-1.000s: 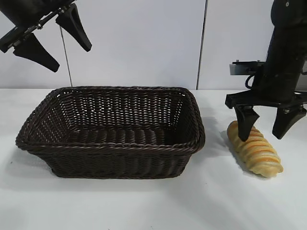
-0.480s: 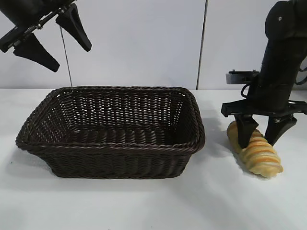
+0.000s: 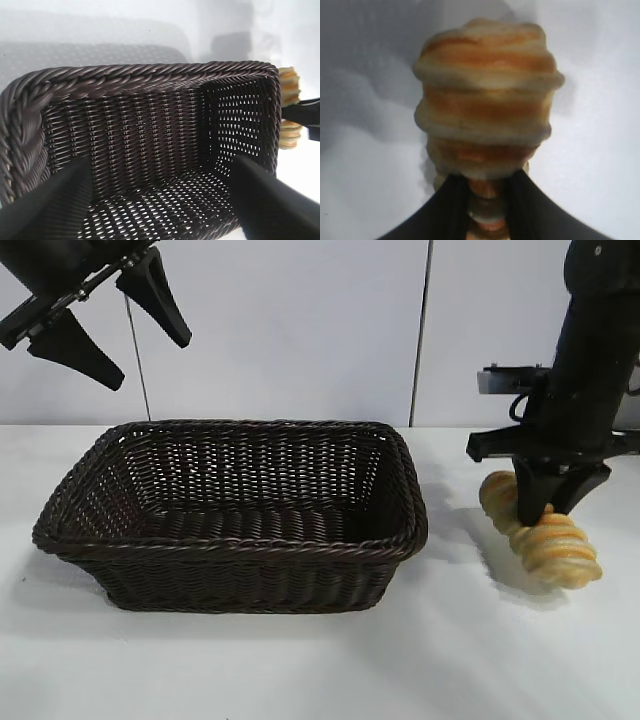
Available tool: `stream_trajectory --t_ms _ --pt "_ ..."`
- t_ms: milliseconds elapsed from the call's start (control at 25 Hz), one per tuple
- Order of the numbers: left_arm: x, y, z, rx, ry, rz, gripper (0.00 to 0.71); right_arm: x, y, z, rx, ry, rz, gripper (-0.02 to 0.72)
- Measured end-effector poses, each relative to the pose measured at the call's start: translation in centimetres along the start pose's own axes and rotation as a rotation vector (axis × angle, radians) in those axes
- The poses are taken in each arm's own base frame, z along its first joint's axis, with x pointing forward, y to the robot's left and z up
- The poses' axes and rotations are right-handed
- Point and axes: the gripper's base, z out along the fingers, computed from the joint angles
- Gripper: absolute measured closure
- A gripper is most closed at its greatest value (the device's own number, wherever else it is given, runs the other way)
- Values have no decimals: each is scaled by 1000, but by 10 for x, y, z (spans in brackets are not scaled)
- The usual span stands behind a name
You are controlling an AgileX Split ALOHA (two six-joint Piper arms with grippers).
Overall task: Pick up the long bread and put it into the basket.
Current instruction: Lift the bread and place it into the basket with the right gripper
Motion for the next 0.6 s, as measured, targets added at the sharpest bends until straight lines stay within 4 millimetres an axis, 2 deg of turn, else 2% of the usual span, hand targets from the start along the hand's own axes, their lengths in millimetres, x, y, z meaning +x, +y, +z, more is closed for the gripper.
stream_trajectory --t_ms 320,440,600 --pt "0 0 0 1 4 0 157 -19 5 -49 -11 -16 -10 544" --pt "1 0 0 1 6 0 157 -25 22 -62 -22 -55 -56 544" --pt "1 0 0 1 9 0 157 -24 48 -65 -46 -61 -112 544"
